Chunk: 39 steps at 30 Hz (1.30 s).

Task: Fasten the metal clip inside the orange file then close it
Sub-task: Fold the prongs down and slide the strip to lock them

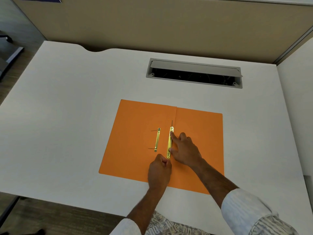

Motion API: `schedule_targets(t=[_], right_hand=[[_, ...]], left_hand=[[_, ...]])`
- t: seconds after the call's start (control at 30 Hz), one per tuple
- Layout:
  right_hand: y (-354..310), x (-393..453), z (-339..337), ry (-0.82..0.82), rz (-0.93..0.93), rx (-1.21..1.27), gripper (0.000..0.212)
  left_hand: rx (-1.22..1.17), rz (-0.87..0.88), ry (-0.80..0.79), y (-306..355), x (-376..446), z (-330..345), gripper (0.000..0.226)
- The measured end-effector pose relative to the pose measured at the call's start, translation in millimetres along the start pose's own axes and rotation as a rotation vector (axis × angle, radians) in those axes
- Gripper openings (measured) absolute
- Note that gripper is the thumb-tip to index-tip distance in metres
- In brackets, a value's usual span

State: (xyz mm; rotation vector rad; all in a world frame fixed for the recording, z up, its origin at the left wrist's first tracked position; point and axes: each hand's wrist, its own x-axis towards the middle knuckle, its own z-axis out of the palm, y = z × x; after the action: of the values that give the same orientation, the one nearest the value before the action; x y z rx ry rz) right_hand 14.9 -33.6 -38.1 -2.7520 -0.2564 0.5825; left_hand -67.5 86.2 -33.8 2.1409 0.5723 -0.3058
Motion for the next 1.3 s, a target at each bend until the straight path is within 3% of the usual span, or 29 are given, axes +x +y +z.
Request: schedule_targets(t=[0.33,0.97,1.3], right_hand=[[-2.6,-0.5,4.0,0.010,0.036,-0.020,0.086],[-1.7,-0.5,6.7,0.009,0.024,-0.017,0.079],[-0.7,-0.2,7.8,0.006,0.019,-0.047,0.081]], left_hand=[[-0.007,0.006,-0.015,-4.7,-1.9,0.8,0.014],[0.076,0.051,0.069,-3.6,-8.1,5.6,0.018],[0.078,-0.056,0.097,1.6,-0.4,5.1,0.013]])
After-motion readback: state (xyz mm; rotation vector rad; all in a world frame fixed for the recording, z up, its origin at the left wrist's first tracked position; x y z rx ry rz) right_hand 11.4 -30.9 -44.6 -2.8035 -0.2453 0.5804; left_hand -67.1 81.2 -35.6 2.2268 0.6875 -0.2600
